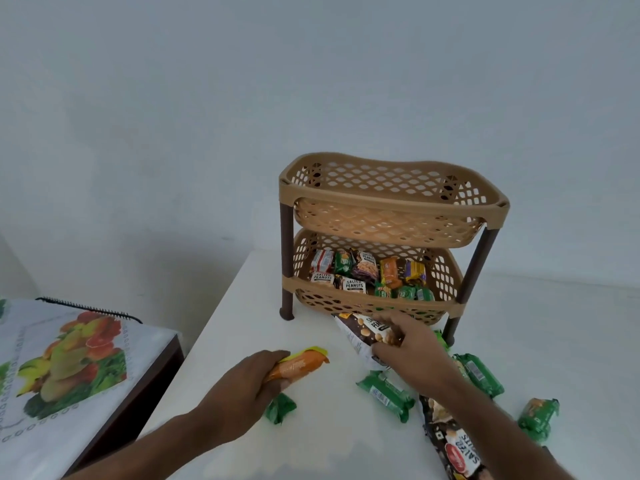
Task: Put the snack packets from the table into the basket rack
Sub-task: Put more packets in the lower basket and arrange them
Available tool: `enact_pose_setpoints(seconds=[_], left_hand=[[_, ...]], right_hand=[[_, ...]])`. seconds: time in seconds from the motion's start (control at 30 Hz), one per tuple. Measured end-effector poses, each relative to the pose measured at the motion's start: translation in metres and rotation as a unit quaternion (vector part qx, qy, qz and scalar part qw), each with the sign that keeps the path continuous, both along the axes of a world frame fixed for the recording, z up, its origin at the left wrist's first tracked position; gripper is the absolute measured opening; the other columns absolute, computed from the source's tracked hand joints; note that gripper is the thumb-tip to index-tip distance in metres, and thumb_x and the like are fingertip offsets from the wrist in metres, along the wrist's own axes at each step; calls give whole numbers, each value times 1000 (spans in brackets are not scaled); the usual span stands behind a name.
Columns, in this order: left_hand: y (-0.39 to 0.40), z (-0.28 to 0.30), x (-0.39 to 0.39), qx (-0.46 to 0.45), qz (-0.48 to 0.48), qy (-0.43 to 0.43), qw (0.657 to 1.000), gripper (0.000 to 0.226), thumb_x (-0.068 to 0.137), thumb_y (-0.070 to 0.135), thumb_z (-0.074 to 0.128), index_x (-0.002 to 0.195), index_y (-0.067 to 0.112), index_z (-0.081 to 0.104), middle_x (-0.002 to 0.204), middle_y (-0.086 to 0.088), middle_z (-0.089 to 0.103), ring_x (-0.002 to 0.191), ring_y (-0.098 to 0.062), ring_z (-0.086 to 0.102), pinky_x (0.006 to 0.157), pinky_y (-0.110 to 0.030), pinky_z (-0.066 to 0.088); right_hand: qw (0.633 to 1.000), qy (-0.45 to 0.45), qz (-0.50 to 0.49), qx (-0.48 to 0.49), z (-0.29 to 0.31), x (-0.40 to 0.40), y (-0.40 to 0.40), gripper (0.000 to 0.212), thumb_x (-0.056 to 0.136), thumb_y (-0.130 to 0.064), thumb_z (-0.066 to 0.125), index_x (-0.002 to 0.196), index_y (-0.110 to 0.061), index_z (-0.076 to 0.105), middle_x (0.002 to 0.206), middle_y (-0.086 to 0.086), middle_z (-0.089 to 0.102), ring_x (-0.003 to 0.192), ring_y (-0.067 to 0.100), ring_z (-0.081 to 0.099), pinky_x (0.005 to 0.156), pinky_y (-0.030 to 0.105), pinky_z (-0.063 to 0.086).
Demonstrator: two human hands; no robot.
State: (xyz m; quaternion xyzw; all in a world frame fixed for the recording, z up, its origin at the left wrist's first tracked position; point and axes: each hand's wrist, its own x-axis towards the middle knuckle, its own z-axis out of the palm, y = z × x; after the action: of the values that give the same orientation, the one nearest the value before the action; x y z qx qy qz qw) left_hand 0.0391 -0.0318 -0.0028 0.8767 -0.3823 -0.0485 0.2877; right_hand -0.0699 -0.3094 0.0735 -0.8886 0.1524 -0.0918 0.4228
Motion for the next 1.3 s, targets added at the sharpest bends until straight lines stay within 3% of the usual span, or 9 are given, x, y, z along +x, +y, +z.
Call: enact_pose_setpoints(seconds=[0.13,0.27,0.37,0.5,0.63,0.8,0.97,1.1,1.3], left_hand=[[-22,50,22,-79,7,-36,996,33,96,40,54,129,40,50,107,22,59,97,3,54,80,-19,44],[-50,122,55,-141,7,-120,983,36,94,37,57,129,32,54,107,13,65,90,-2,61,80,-14,43],[-71,173,73,-194,35,-184,963,40,90,40,58,129,32,54,109,19,59,94,3,53,79,-12,39],[-97,228,89,-271,38,-194,942,39,86,44,59,124,41,51,102,31,61,91,10,57,71,-7,41],[-125,259,111,-289,71,-139,945,33,78,45,66,105,47,47,91,18,66,73,3,65,57,-22,52],[-166,267,143,-150,114,-105,977,38,80,37,67,106,31,40,90,4,63,71,-13,64,60,-35,54],[-196,257,172,-22,123,-70,990,29,86,35,61,108,23,47,96,0,63,81,-14,59,71,-39,53],[-212,240,188,59,128,-51,989,39,97,32,47,130,13,46,118,-10,63,107,-28,59,86,-40,49],[-218,238,196,107,165,-68,978,38,102,25,38,128,7,59,129,-12,61,118,-28,58,89,-33,46]], right_hand=[[998,-59,5,17,37,11,-14,41,73,-25,71,102,-53,61,80,-6,72,57,12,63,53,31,54],[991,-131,8,21,90,30,-27,42,75,-20,74,105,-49,64,85,-7,73,65,10,66,59,26,54],[982,-181,3,54,134,42,-33,37,80,-18,74,104,-46,67,87,5,73,74,24,70,68,42,59],[963,-235,7,130,181,55,-44,31,82,-10,71,101,-35,74,98,1,76,86,18,74,65,35,61],[955,-256,-25,151,205,73,-57,21,86,-15,67,98,-31,71,89,-1,77,78,18,75,55,29,57],[969,-218,-115,18,201,117,-75,9,86,-31,63,94,-27,59,83,0,70,71,18,67,56,31,48],[987,-79,-128,-65,186,157,-78,30,86,-50,62,91,-21,54,79,1,69,72,19,66,59,31,48],[983,47,-89,-155,177,180,-72,39,90,-42,60,113,-12,52,83,-1,62,71,11,55,58,29,43],[970,103,-36,-216,171,201,-66,38,94,-43,58,107,-9,69,102,4,69,92,17,64,80,33,53]])
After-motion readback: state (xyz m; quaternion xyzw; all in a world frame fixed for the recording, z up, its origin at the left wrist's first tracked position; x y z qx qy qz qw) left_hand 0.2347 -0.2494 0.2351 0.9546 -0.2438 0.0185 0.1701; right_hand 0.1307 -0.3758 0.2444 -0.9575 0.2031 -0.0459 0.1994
